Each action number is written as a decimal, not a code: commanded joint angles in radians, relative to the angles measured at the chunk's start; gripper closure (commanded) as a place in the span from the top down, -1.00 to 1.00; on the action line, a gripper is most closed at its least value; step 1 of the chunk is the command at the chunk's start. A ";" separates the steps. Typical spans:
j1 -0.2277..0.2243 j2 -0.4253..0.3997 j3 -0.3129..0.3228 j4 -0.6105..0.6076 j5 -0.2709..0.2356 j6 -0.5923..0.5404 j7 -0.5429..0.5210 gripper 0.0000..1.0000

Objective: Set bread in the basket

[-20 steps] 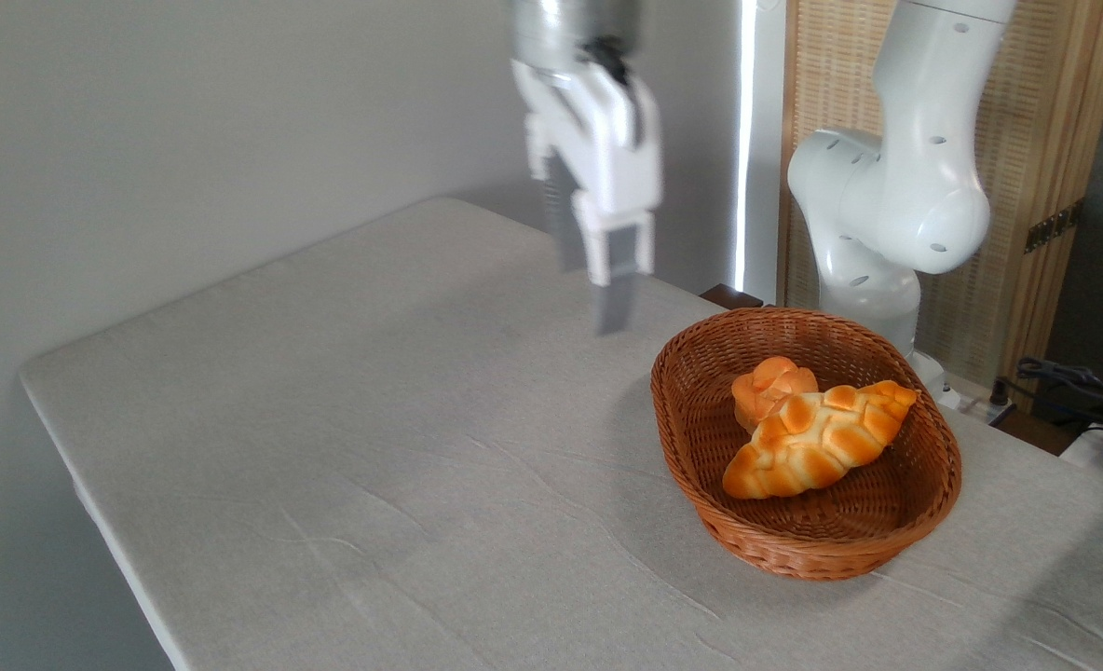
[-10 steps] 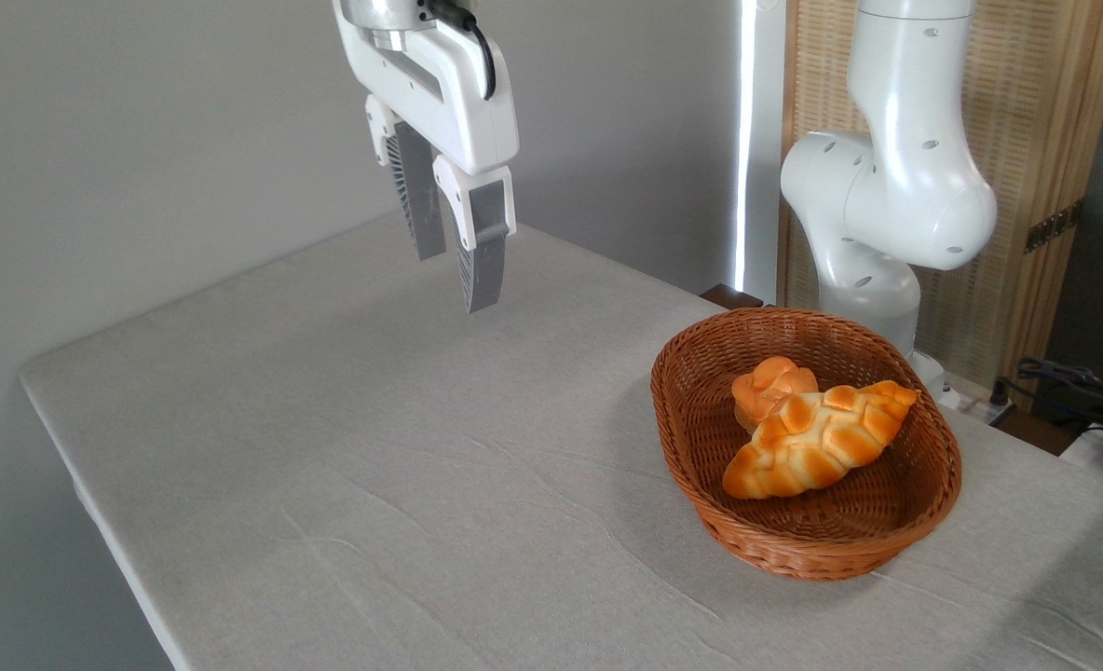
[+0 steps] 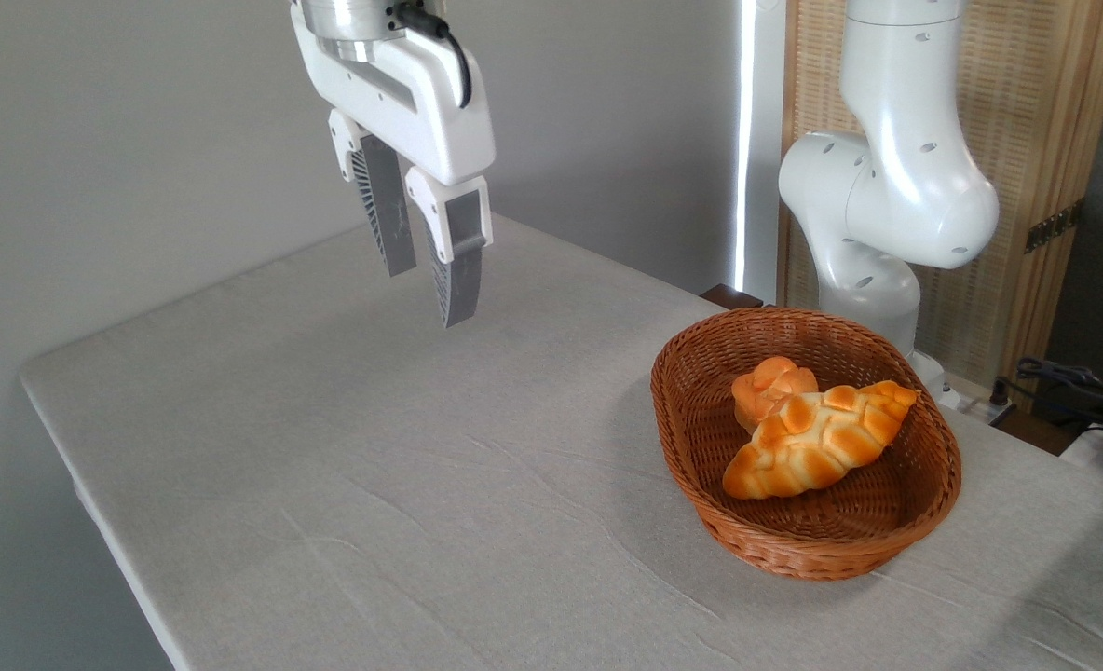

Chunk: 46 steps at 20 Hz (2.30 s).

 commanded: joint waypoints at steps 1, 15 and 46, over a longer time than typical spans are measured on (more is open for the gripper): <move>0.042 0.020 -0.049 0.038 -0.005 -0.036 -0.009 1.00; 0.053 0.020 -0.107 0.026 0.090 -0.036 -0.007 1.00; 0.053 0.025 -0.104 0.026 0.118 -0.011 -0.148 1.00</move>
